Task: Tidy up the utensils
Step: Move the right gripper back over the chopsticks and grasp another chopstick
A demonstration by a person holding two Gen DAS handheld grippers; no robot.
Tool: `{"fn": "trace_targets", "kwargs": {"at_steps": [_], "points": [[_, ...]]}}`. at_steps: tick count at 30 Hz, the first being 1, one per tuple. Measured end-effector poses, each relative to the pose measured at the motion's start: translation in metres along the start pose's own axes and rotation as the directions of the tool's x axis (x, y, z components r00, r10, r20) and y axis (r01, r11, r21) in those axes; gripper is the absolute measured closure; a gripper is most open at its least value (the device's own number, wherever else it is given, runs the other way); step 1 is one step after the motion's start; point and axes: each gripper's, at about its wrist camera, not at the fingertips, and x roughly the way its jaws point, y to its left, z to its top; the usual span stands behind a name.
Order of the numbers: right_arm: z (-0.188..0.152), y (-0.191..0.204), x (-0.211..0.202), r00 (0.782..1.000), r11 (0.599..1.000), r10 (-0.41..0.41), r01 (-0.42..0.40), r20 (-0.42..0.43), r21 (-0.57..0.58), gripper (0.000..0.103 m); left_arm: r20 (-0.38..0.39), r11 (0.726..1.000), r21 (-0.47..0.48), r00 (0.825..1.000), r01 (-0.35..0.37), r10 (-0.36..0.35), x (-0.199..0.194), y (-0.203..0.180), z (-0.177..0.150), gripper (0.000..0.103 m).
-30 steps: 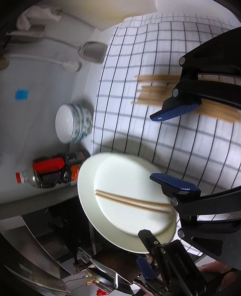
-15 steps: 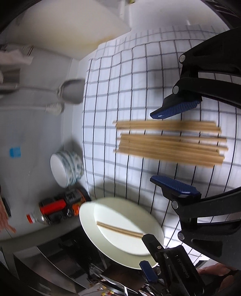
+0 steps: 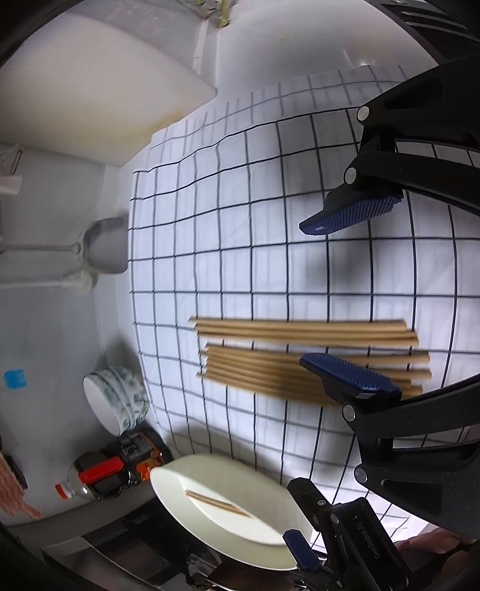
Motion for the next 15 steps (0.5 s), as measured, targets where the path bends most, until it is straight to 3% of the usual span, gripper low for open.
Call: {"fn": "trace_targets", "kwargs": {"at_steps": [15], "points": [[-0.012,-0.027,0.033,0.999,1.000,-0.007,0.008,-0.042,0.023,0.039,-0.035,1.000,0.012,0.999,-0.027,0.027,0.031,-0.022,-0.006,0.011]]}}
